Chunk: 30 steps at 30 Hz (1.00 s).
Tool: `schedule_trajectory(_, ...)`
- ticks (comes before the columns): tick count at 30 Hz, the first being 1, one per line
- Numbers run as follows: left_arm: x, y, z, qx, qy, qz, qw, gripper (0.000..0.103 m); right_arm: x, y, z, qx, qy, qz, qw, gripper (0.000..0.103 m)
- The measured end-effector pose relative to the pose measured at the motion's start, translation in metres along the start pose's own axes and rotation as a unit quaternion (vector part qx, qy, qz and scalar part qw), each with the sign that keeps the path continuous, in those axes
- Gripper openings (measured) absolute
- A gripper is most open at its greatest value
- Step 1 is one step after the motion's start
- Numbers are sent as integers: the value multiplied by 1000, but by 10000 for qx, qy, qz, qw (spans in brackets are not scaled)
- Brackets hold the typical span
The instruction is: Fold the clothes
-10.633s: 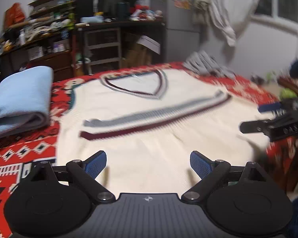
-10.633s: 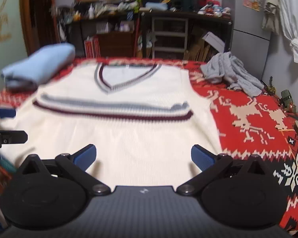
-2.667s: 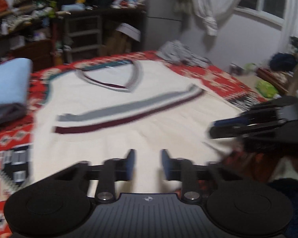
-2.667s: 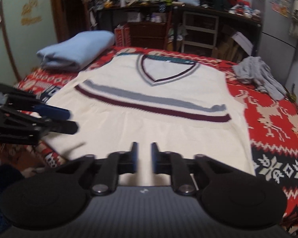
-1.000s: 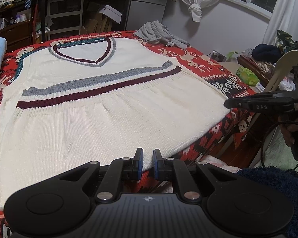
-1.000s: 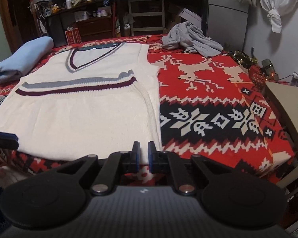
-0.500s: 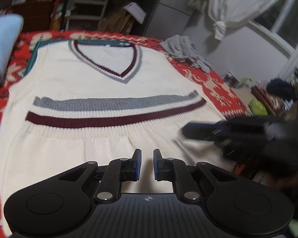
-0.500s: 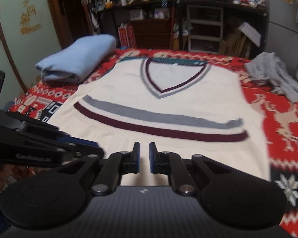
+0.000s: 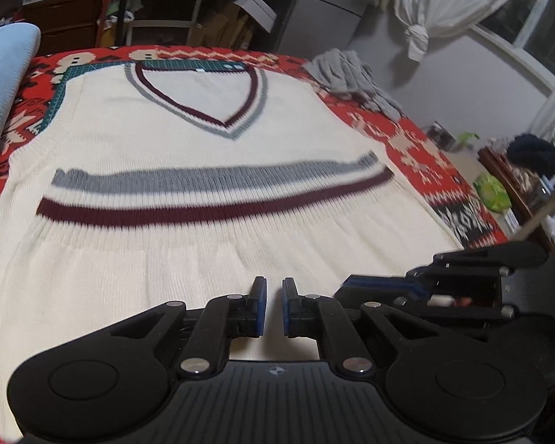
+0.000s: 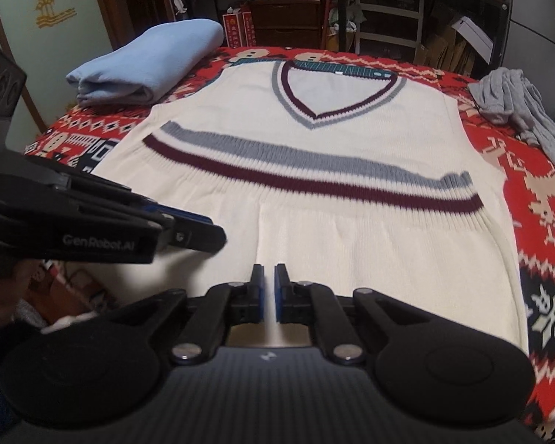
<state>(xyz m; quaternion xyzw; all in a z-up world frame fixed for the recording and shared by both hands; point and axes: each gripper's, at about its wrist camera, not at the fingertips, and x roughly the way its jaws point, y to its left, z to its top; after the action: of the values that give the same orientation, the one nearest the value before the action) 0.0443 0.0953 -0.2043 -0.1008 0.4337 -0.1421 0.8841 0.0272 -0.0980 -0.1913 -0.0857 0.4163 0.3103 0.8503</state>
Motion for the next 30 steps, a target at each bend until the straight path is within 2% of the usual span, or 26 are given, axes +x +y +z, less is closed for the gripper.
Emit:
schedule_trajectory(5,-19,3,-18,-35,102,-8,9999,7,-24,-11,-16,182,49,156,9997,6)
schedule_trajectory(8,-33,13,-16,-115,-136,54,9998,8,-33,-28,-16,337,-157,-13,9993,7)
schedule_trajectory(10,-41,28,-11,-393,-419,82,9983,9,-33,-46,-9,557,-317,-168,9978,11)
schedule_trajectory(13,-42,53,-2,-777,-618,190,9949,9,-28,-68,1,767,-541,-369,9949,12)
schedule_trajectory(18,-28,75,4,-994,-564,325,9929,9,-7,-89,14,906,-738,-542,9917,12)
schedule_trajectory(23,-29,78,-3,-964,-516,443,9930,9,5,-86,4,759,-694,-693,9923,12)
schedule_trajectory(30,-53,86,-28,-1005,-466,394,9931,9,-25,-84,-32,625,-582,-696,9939,12)
